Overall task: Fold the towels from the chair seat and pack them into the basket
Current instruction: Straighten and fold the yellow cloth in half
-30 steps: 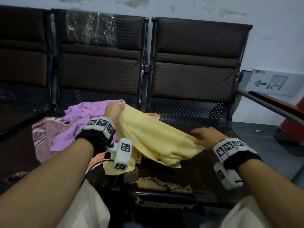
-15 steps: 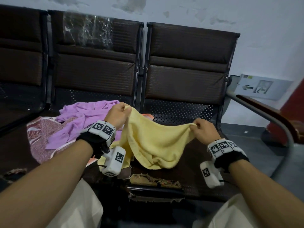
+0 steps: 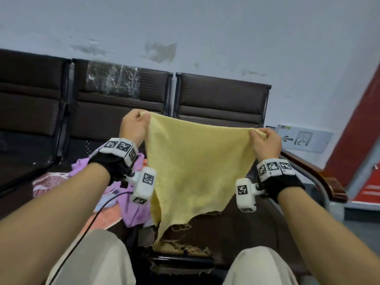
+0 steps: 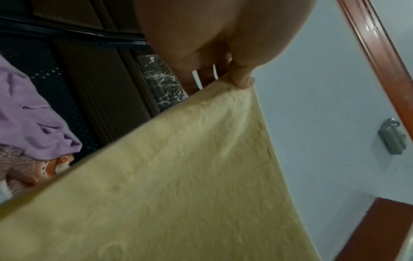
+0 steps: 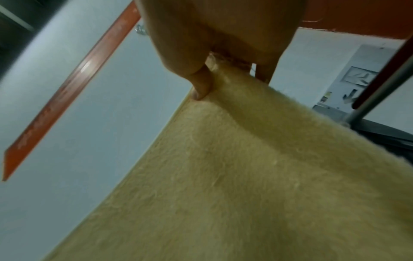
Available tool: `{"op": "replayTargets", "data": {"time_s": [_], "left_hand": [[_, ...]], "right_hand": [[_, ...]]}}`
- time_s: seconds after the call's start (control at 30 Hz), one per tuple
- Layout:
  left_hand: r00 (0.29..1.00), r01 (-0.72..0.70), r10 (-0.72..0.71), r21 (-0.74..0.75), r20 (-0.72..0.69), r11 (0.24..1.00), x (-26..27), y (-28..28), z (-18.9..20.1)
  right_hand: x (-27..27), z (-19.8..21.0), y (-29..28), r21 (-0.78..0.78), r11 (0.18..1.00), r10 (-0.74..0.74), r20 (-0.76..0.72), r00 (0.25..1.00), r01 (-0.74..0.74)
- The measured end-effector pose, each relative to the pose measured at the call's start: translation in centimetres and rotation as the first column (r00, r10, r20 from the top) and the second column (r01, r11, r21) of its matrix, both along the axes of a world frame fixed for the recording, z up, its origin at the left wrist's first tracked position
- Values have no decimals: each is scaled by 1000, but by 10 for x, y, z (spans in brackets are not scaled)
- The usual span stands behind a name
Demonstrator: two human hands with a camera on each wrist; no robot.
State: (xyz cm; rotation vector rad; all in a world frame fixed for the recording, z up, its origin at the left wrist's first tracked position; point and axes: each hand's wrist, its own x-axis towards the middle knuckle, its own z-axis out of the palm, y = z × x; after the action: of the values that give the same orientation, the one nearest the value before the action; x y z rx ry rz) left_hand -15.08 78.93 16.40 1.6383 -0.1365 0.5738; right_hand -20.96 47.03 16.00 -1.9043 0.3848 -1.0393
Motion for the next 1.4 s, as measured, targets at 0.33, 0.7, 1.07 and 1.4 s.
{"op": "replayTargets", "data": {"time_s": [0.33,0.7,1.07,1.4], "left_hand": [[991,-21,10,-78,-135,997,21,-2,-44],[936,138,-139,-26,-323,990,63,-31,-116],[831,293,-353,-202,-429,935,71,-51,-154],[699,497,-504,-162,-507,852,55,-75,-157]], "right_hand": [[15,-25,-5,49,999,-12,-85,996,16],[59,-114,13,564,802,314,-113,943,-199],[67,-136,31,654,355,892,-23,451,-668],[74,-148,59,-309,605,612,-409,677,-734]]}}
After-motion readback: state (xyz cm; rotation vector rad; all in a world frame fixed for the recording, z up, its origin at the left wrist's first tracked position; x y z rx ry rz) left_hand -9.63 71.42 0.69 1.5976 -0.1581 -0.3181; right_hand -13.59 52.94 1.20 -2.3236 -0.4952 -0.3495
